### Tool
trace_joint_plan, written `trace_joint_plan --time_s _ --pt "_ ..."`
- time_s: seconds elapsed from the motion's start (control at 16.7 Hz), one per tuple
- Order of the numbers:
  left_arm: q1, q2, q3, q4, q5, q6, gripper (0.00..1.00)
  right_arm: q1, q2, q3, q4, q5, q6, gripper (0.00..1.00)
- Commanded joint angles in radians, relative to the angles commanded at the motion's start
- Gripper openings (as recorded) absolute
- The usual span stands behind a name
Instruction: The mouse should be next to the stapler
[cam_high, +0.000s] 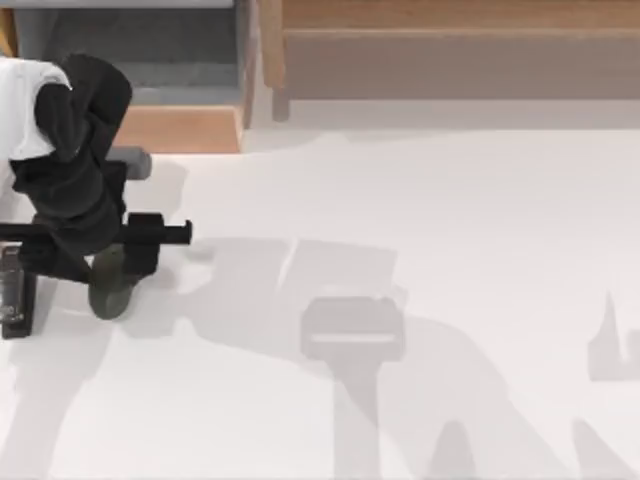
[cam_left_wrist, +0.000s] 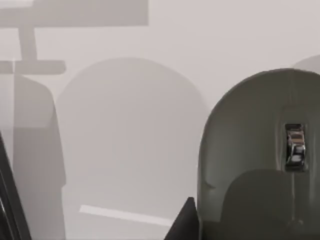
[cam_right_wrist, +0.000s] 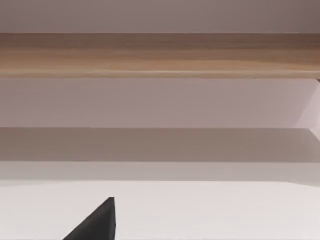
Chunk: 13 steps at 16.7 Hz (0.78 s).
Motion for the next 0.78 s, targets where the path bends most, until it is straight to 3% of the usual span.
trace_joint_plan --time_s 0.06,0.78 --pt "0.000 0.000 0.000 0.000 0.000 0.000 0.00 0.000 0.000 0.000 0.000 0.000 0.000 1.00" --pt "0.000 0.000 0.000 0.000 0.000 0.000 0.90 0.000 0.000 0.000 0.000 0.000 0.000 1.00"
